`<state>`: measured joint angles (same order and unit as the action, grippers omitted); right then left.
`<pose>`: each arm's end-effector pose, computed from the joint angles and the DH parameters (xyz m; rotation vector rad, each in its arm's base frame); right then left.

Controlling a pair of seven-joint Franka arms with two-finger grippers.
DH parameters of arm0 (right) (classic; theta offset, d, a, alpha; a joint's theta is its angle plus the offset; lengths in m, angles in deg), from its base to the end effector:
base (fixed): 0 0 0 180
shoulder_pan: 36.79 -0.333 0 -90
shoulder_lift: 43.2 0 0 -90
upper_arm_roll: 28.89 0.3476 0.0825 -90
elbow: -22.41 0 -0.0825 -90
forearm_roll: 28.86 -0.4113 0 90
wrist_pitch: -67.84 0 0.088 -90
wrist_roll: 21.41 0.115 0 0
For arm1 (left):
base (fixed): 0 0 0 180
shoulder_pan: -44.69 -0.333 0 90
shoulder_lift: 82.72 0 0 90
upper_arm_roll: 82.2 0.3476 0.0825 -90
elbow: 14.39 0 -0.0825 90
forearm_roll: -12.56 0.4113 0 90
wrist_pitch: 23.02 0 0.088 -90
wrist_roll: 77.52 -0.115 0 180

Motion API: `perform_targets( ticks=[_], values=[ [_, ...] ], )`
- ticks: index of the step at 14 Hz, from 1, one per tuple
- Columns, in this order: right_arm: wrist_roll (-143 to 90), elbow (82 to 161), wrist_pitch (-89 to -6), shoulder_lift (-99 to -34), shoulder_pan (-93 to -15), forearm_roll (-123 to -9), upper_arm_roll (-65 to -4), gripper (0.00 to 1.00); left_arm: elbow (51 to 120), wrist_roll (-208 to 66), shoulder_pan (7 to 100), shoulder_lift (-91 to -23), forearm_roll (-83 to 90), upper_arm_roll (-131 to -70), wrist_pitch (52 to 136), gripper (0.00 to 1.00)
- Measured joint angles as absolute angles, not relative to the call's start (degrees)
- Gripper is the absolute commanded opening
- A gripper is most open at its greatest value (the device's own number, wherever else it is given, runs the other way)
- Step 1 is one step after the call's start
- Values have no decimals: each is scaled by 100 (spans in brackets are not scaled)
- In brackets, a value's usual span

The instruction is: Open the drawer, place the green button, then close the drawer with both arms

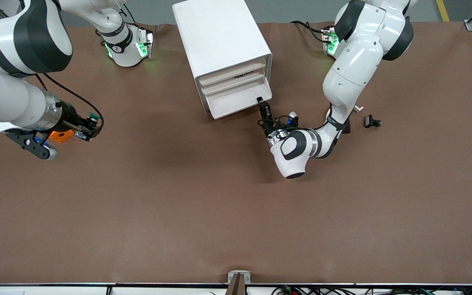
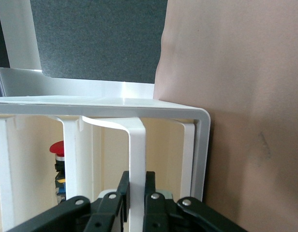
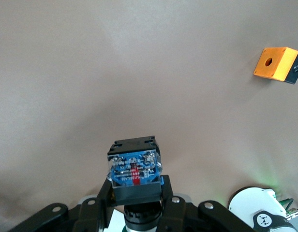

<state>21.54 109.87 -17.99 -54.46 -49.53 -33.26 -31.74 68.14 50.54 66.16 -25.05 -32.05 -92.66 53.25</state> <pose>0.6166 0.1196 0.5457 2.9524 -0.8814 -0.3576 0.5026 -0.4033 0.1029 -1.0666 -1.6103 1.3121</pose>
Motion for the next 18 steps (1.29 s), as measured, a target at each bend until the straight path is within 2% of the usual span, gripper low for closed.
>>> perform_targets(
  ticks=[5, 11, 13, 18],
  values=[
    [3296, 11123, -1870, -5316, -4997, -3675, -3173, 0, 6730, 5054, 6502, -2505, -3206, -9241, 5332, 14],
    [5771, 11092, -1619, -4908, -5913, -3722, -3138, 0, 6626, 5055, 6245, -2504, -3208, -9232, 5389, 14],
    [6684, 11094, -1829, -4881, -6280, -3722, -3132, 0, 6578, 5059, 6172, -2503, -3207, -9226, 5398, 14],
    [8682, 11452, -2946, -4946, -7357, -3722, -3106, 0, 6526, 5069, 6102, -2489, -3208, -9216, 5412, 14]
  ],
)
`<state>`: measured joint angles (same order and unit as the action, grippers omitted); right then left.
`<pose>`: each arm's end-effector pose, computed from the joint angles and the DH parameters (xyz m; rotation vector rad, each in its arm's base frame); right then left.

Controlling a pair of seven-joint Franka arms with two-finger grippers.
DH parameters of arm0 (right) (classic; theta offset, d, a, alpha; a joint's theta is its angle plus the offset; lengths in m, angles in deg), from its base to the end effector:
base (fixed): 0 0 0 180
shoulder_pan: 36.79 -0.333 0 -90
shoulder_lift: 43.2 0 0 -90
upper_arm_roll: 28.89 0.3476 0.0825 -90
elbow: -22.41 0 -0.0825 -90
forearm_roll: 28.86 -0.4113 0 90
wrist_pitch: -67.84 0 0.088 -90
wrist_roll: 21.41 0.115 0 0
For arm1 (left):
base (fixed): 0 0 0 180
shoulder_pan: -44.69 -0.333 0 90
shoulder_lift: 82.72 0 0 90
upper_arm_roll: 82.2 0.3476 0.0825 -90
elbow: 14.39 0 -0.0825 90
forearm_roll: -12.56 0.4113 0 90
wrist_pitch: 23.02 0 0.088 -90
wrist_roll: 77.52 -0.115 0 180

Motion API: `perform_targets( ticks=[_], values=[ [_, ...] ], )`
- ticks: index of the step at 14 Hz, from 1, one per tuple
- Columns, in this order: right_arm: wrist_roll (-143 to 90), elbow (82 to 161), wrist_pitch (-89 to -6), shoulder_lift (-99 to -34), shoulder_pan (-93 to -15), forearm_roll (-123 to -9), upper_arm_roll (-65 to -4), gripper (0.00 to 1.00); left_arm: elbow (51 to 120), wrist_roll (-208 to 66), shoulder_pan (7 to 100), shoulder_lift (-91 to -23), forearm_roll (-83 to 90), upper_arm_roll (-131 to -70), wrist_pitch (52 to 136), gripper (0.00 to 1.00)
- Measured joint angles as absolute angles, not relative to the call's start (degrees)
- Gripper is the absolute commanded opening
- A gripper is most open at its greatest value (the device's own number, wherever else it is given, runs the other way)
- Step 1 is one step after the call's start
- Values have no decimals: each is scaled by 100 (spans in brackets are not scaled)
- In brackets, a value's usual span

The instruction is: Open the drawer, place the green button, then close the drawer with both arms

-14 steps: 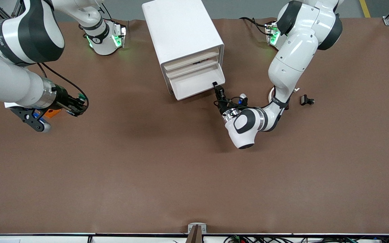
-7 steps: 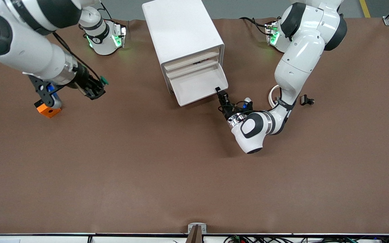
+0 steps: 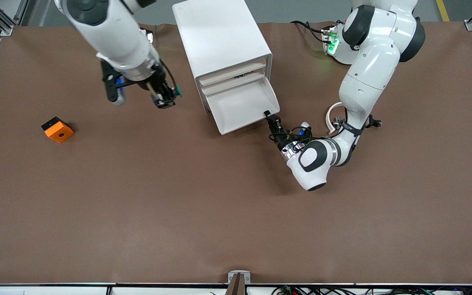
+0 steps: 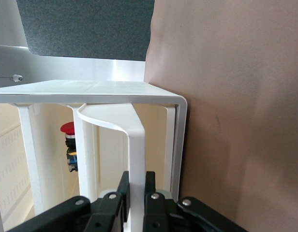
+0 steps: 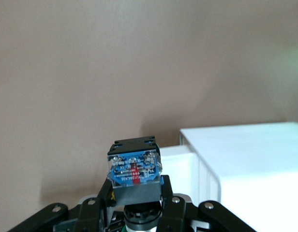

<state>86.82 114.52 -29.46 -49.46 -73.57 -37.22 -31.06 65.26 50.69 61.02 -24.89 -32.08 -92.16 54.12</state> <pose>0.5051 0.3681 0.5757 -2.4690 1.8860 0.2163 0.5577 -0.3572 0.1137 -1.0390 -1.7292 1.3725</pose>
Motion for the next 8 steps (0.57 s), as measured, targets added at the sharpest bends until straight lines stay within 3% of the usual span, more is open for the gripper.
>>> perform_targets(
  ticks=[8],
  values=[
    [9173, 11548, -4174, -5749, -8097, -3853, -3097, 0, 6389, 5069, 5887, -2485, -3206, -9123, 5376, 20]
  ],
)
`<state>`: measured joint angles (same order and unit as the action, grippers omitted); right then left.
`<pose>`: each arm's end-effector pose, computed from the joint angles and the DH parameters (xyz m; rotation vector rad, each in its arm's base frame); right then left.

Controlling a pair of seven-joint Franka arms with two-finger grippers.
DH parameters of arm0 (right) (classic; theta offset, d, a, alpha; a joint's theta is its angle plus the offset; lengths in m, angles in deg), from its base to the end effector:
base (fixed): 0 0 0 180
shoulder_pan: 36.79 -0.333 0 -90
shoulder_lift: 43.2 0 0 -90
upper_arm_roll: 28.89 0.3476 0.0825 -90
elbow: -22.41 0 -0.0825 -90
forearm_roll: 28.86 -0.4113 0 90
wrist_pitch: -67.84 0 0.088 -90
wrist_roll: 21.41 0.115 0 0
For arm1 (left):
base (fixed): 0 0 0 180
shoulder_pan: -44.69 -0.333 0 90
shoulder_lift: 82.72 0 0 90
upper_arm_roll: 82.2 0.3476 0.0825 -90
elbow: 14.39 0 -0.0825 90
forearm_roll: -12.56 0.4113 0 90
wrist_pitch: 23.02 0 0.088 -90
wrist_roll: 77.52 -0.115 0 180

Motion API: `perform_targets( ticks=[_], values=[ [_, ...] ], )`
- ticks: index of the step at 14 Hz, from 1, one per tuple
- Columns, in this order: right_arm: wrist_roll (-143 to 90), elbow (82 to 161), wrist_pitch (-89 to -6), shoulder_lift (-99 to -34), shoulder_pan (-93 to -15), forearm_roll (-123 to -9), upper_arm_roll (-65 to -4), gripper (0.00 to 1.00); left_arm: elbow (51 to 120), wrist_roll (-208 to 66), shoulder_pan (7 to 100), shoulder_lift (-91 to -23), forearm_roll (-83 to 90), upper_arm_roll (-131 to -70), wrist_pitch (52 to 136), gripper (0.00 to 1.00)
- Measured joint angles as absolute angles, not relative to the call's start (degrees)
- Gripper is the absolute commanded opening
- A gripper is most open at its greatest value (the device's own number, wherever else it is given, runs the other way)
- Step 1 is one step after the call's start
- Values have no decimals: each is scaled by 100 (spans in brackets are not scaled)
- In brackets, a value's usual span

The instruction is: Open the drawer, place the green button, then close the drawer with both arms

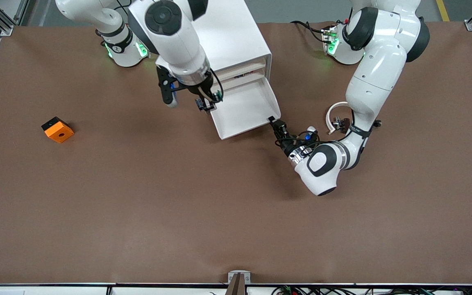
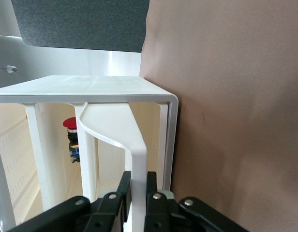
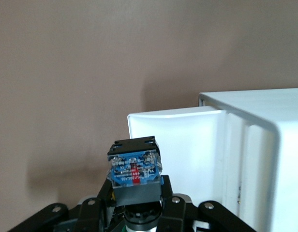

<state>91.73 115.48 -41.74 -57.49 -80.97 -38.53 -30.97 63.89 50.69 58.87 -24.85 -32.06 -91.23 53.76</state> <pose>0.4909 0.4644 0.4950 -2.4463 1.8445 0.2138 0.5816 -0.3298 0.1187 -1.0205 -1.7797 1.3907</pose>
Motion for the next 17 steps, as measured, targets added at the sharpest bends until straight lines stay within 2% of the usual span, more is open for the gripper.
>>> perform_targets(
  ticks=[1, 2, 3, 4, 12, 17],
  values=[
    [9177, 11546, -4295, -5892, -8165, -3865, -3098, 0, 6389, 5069, 5887, -2485, -3206, -9123, 5373, 38],
    [9178, 11544, -4399, -6024, -8239, -3872, -3097, 0, 6389, 5069, 5889, -2485, -3206, -9123, 5372, 49],
    [9189, 11541, -4501, -6139, -8313, -3889, -3099, 0, 6389, 5069, 5890, -2485, -3206, -9123, 5371, 82],
    [9224, 11540, -4622, -6249, -8396, -3928, -3097, 0, 6389, 5069, 5891, -2485, -3206, -9123, 5368, 100],
    [10013, 11522, -5523, -7007, -9188, -4052, -3095, 0, 6351, 5069, 5893, -2485, -3225, -9127, 5352, 100],
    [10246, 11419, -5645, -7350, -9432, -4270, -3095, 0, 6257, 4918, 5816, -2502, -3194, -9125, 5346, 100]
  ],
)
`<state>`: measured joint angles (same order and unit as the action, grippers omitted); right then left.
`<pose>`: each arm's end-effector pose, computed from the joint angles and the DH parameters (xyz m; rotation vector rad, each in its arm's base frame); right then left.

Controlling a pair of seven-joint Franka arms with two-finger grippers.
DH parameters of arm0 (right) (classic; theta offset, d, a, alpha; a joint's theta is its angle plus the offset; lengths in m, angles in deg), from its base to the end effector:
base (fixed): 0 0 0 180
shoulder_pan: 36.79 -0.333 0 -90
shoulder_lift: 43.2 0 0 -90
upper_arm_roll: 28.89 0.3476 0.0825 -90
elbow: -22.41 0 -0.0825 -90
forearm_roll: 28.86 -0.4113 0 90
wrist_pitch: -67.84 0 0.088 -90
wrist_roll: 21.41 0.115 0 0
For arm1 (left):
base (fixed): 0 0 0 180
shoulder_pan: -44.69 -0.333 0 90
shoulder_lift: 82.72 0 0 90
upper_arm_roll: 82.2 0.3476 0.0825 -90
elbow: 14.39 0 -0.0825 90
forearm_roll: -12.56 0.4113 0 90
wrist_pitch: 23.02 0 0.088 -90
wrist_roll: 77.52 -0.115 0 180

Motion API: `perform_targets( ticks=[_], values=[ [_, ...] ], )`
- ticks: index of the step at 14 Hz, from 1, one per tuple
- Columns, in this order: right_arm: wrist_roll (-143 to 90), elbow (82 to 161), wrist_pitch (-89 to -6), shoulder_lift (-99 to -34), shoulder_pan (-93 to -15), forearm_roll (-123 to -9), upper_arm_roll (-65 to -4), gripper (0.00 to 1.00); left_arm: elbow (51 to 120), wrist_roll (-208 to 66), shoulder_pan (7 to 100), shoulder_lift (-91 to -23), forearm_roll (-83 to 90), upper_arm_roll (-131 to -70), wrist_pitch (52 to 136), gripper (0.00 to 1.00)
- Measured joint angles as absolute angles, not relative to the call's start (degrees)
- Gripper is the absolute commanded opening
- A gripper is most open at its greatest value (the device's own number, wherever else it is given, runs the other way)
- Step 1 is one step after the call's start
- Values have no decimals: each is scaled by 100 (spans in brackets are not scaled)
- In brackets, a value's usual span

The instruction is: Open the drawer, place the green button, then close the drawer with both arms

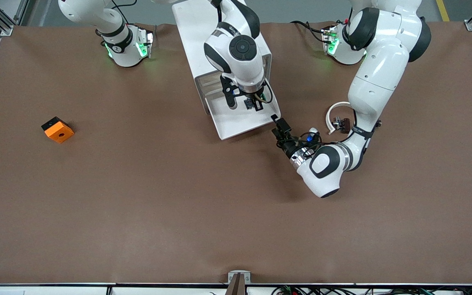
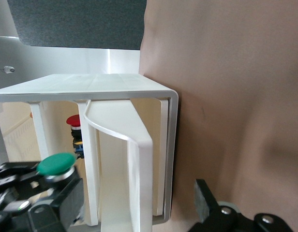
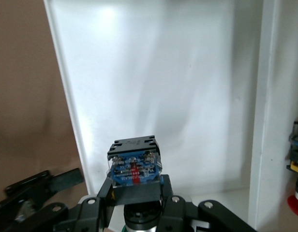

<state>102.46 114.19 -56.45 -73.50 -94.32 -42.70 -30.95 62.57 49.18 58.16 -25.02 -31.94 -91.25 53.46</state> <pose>0.4030 0.6112 0.3326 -2.4386 1.8947 0.2847 0.5932 -0.3242 0.1282 -1.0623 -1.7909 1.4156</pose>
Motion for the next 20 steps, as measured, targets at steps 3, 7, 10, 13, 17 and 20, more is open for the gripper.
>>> perform_targets(
  ticks=[3, 7, 10, 13, 17, 20],
  values=[
    [10363, 11341, -5665, -7545, -9477, -4290, -3096, 0, 6210, 4214, 5762, -2647, -2869, -9124, 5340, 100],
    [10458, 11300, -5924, -7715, -9548, -4313, -3095, 0, 6201, 3135, 5694, -2945, -2288, -9119, 5375, 100],
    [10486, 11296, -5947, -7820, -9564, -4313, -3096, 0, 6195, 2014, 5633, -3110, -1755, -9119, 5645, 100],
    [10490, 11293, -5952, -7911, -9599, -4313, -3095, 0, 6195, 969, 5675, -3324, -1294, -9137, 6364, 100],
    [10491, 11287, -5963, -7977, -9675, -4313, -3097, 100, 6196, -179, 5729, -3542, -1082, -9154, 7145, 100],
    [10488, 11169, -5959, -7977, -9676, -4305, -3115, 100, 6196, -853, 5885, -3690, -652, -9164, 7640, 100]
  ],
)
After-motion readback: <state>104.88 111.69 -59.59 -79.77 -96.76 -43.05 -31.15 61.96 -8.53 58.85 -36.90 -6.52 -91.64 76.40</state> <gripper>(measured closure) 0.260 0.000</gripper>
